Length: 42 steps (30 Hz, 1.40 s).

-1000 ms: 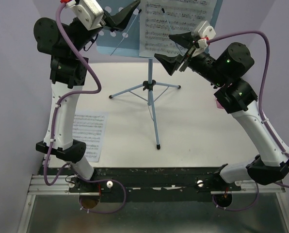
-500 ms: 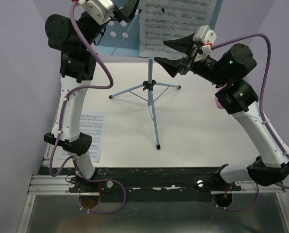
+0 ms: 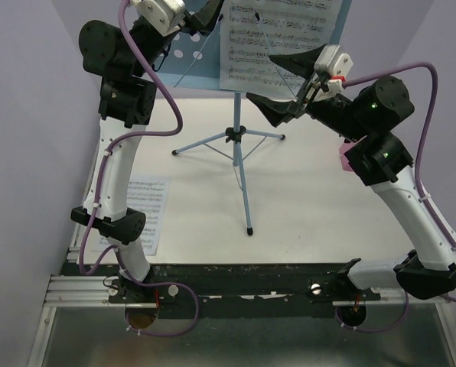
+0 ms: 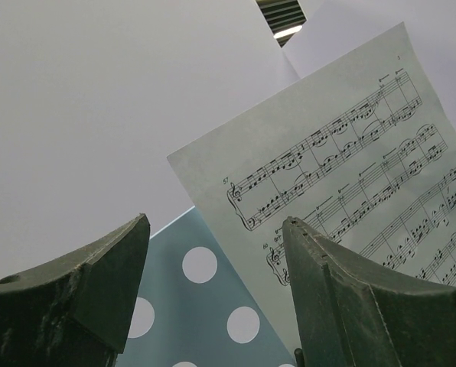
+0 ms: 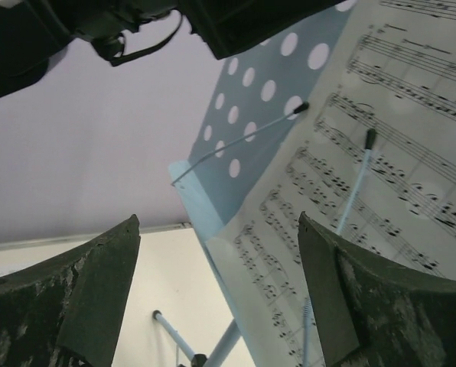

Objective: Pack up the instrument practice props

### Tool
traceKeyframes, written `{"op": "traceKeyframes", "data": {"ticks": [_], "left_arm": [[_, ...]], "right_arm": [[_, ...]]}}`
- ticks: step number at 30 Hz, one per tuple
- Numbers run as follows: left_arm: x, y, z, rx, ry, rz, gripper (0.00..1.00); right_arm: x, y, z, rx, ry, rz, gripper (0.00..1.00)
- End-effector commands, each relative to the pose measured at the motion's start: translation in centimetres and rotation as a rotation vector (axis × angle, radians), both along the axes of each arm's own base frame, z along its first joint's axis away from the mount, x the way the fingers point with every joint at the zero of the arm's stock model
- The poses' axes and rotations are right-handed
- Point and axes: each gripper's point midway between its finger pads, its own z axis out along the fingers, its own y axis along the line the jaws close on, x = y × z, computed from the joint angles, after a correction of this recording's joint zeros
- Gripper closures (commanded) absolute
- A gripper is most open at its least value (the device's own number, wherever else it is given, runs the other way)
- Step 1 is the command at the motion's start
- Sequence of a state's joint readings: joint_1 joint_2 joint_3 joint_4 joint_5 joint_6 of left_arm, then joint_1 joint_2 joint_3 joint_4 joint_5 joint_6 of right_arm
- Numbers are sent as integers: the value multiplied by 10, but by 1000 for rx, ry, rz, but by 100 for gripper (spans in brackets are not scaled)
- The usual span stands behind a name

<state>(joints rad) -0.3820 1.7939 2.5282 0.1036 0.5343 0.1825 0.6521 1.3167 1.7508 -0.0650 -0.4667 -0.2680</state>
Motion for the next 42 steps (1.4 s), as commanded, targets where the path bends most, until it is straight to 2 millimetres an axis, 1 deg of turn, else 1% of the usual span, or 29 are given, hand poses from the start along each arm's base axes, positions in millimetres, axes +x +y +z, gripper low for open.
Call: {"op": "traceKeyframes", "data": {"ticks": [1,4,10,13,19,22,23,27,30,33,38,41,42], "left_arm": [[-17,3,9,-7,-21,-12,20],[-19,2,8,0,-23,-22,20],[-18,-2,6,6,-20,-31,20],[-18,-3,5,10,-18,-39,20],[-15,-5,3,11,-17,-39,20],[-12,-5,2,9,-12,-36,20],[-11,-6,2,9,-12,-34,20],[-5,-5,1,1,-9,-18,20],[-3,-5,0,6,-15,-12,20],[-2,-5,0,7,-19,-5,20],[-2,-10,-5,35,-17,-28,20],[-6,-12,-4,46,-37,-34,20],[-4,-13,-4,45,-41,-31,20]], "right_arm": [[30,-16,10,39,-41,-173,8],[40,-13,5,22,-30,-200,8],[51,-6,-3,10,0,-200,8],[54,-3,-7,1,8,-196,8],[57,-2,-8,-6,1,-193,9],[45,0,-5,10,-7,-117,14],[41,-1,1,29,-22,-95,16],[25,2,4,20,-43,-12,24],[15,3,6,21,-47,38,27],[9,5,3,10,-48,67,30],[11,7,-3,-3,-40,73,31],[10,8,-4,-5,-39,84,32],[9,9,-4,-7,-39,90,32]]}}
